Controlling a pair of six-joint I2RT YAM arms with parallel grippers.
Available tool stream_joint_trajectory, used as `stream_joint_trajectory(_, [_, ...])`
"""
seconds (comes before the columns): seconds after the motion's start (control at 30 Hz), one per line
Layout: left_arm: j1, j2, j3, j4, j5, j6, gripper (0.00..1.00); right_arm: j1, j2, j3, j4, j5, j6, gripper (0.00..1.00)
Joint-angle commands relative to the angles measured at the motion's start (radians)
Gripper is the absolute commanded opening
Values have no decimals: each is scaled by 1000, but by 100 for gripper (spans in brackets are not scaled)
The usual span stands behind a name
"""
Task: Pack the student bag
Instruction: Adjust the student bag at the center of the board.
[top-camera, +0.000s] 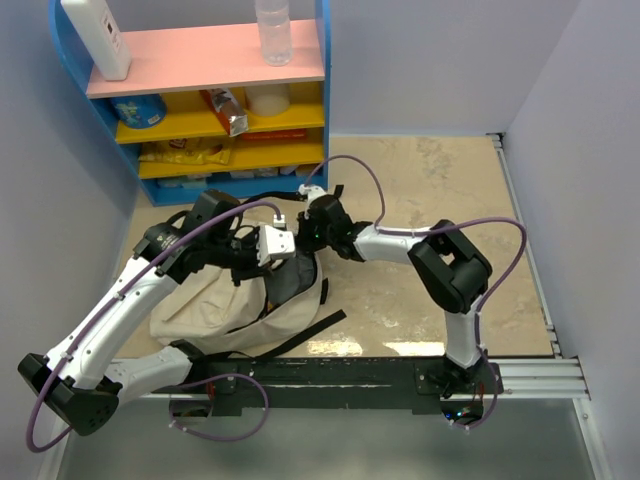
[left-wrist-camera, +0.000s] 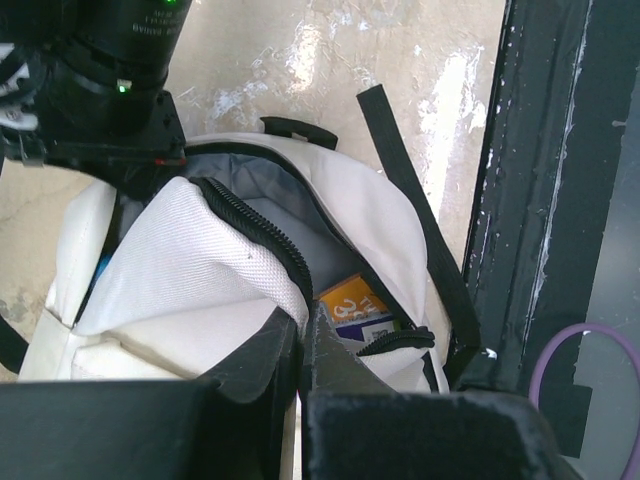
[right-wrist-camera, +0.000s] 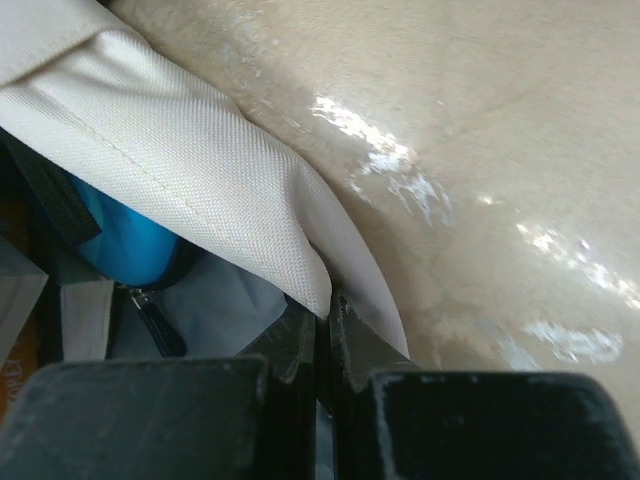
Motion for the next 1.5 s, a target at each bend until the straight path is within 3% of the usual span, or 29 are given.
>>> stream_joint_trajectory(0.0, [-9,-29,6,67,82,30,0,-90,-145,-80,23,191,93,0])
stream_joint_trajectory(0.17, [-32,-1,-5,91,44,47,0,-159,-284,-180,-16,350,114,0])
stream_joint_trajectory(0.37, [-68,71,7,133,62,35,0,-189,-342,-207,-199,434,157,0])
stream_joint_trajectory(0.53, [-98,103,0,176,61,16,0,-189,-429,-314,-252,476,264,1])
stream_joint_trajectory(0.63, [-101,115,-16,211,68,-8,0,-184,-497,-382,-234,415,269,28])
stream_joint_trajectory(0.77, [-114,128,-31,261,69,-54,0,-176,-747,-505,-191,364,284,47])
stream_joint_trajectory(0.9, [-120,140,-51,298,70,-84,0,-147,-1049,-693,-61,230,199,48])
stream_joint_trajectory(1.03, [-124,132,-77,315,98,-103,0,-52,-1218,-776,135,120,16,46])
stream_joint_trajectory(1.1, [-124,119,-94,318,101,-108,0,1,-1220,-783,159,109,-98,46])
stream_joint_trajectory(1.2, [-124,103,-97,305,92,-102,0,25,-1146,-718,105,-25,-169,43])
stream_joint_trajectory(1.27, [-124,96,-91,292,85,-94,0,35,-1063,-712,162,-157,-182,40])
stream_joint_trajectory(1.47, [-124,88,-65,251,81,-84,0,134,-917,-649,174,-211,-329,41])
